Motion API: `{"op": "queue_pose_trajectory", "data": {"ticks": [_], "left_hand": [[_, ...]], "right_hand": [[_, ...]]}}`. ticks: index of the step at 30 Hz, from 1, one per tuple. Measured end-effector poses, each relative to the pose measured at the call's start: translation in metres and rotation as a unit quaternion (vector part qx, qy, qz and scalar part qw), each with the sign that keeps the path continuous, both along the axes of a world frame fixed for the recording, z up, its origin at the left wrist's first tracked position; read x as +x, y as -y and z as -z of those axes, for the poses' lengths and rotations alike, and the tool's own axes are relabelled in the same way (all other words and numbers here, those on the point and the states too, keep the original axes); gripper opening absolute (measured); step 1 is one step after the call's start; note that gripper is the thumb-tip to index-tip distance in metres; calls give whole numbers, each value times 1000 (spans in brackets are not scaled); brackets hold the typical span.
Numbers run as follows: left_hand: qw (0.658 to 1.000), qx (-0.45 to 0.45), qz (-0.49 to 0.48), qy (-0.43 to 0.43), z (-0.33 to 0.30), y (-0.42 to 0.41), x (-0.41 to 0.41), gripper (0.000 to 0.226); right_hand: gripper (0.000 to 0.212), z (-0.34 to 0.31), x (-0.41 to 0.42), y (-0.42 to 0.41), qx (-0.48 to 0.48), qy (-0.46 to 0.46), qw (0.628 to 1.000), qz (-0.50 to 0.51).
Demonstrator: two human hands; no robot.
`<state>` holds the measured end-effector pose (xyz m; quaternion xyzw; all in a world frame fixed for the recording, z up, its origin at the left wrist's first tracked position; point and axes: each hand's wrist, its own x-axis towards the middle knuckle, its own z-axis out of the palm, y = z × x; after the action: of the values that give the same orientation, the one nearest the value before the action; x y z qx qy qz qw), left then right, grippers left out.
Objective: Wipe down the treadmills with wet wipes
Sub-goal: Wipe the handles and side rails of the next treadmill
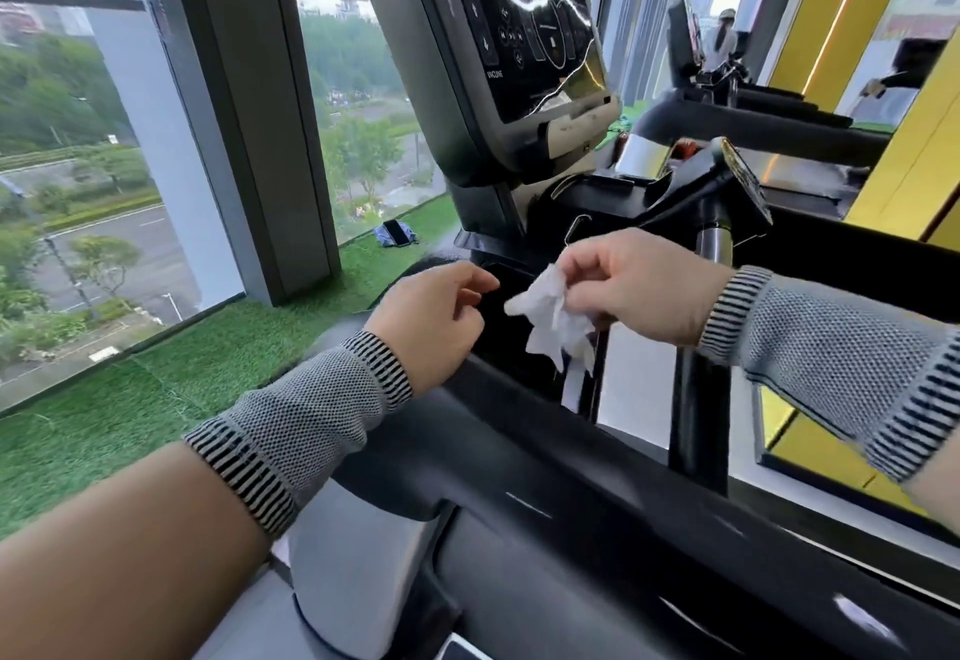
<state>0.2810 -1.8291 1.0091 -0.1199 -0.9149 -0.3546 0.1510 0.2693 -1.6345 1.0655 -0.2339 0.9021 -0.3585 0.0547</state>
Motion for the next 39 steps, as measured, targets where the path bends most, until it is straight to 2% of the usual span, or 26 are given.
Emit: {"op": "queue_pose_trajectory", "data": {"ticks": [2, 3, 5, 8, 11, 15, 17, 19, 20, 24, 27, 29, 31, 32, 34, 36, 39], "left_hand": [[995, 98, -10, 19, -5, 11, 1, 26], [986, 160, 5, 50, -7, 15, 2, 26], [954, 266, 53, 124, -11, 28, 6, 32], [934, 311, 67, 164, -5, 44, 12, 19], [917, 357, 54, 171, -1, 55, 17, 5], [919, 354, 35, 169, 4, 69, 18, 20], [920, 359, 24, 156, 2, 74, 19, 23], [915, 378, -3, 141, 3, 78, 20, 23], [912, 386, -23, 137, 3, 80, 21, 23], [897, 416, -87, 123, 6, 84, 27, 19], [873, 457, -69, 154, 5, 84, 32, 10], [866, 464, -48, 179, 6, 80, 36, 17], [862, 472, -50, 177, 7, 76, 40, 12], [861, 475, -63, 171, 8, 76, 41, 11], [861, 471, -119, 148, 12, 80, 39, 8], [880, 412, -225, 78, 15, 89, 33, 4], [897, 231, -377, -19, 19, 95, 24, 15]], "right_hand": [[25, -2, -3, 15, -171, 109, 979, 36], [25, -1, -4, 22, -218, 148, 964, 44], [24, 4, -5, 37, -281, 202, 937, 44], [24, 11, -3, 56, -328, 245, 911, 43], [24, 21, -2, 72, -326, 260, 908, 48], [34, 26, -3, 87, -321, 314, 893, 31], [34, 26, -4, 92, -281, 295, 913, 8], [17, 26, -6, 97, -204, 235, 950, -22], [16, 28, -8, 100, -182, 212, 960, -23], [16, 30, -16, 109, -206, 196, 959, -5], [8, 30, -21, 112, -206, 201, 957, -27], [11, 32, -24, 112, -194, 197, 960, -46], [9, 32, -24, 112, -184, 197, 962, -47], [3, 31, -24, 112, -179, 195, 963, -39], [14, 31, -26, 110, -164, 155, 974, 4], [16, 29, -30, 106, -155, 112, 981, 39], [17, 29, -33, 100, -131, 95, 986, 34]]}}
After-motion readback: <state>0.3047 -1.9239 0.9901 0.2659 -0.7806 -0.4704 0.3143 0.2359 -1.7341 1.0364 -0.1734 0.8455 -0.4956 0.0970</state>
